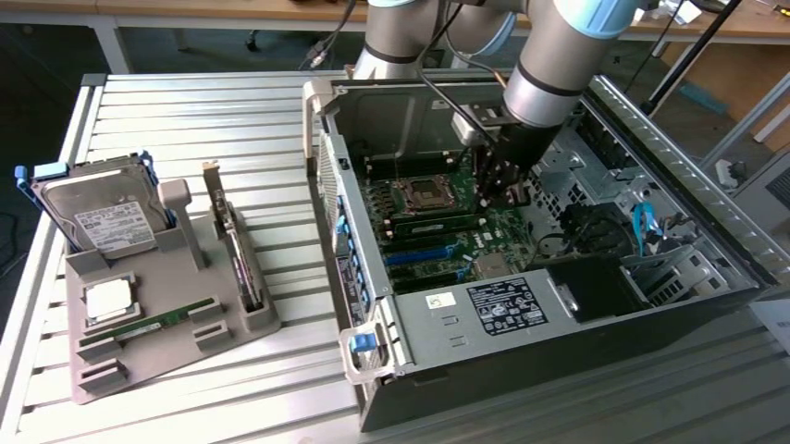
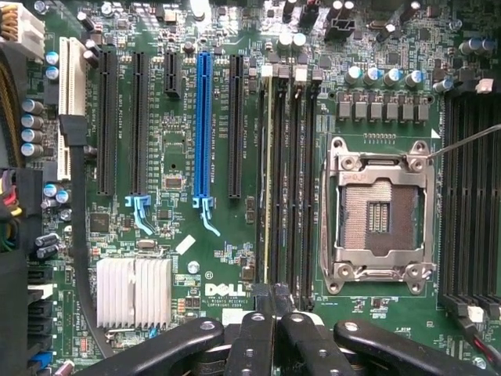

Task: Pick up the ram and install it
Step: 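Press down the ram until it locks into place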

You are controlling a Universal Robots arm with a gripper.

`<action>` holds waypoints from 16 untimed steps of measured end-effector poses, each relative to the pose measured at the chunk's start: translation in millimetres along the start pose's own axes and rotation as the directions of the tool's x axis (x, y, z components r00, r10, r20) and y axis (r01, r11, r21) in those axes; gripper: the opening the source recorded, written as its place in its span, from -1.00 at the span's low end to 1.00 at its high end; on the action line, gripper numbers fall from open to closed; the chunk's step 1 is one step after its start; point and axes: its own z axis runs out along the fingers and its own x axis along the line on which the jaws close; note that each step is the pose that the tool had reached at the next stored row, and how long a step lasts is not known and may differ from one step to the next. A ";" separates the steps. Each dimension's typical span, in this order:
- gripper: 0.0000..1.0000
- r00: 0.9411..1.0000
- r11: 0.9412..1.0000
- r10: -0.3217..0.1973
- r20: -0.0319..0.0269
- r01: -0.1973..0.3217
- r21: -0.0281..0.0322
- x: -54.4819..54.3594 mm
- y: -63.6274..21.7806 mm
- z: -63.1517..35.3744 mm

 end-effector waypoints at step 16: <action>-0.79 1.000 1.000 0.000 0.000 0.000 0.000 0.4 -3.2 9.9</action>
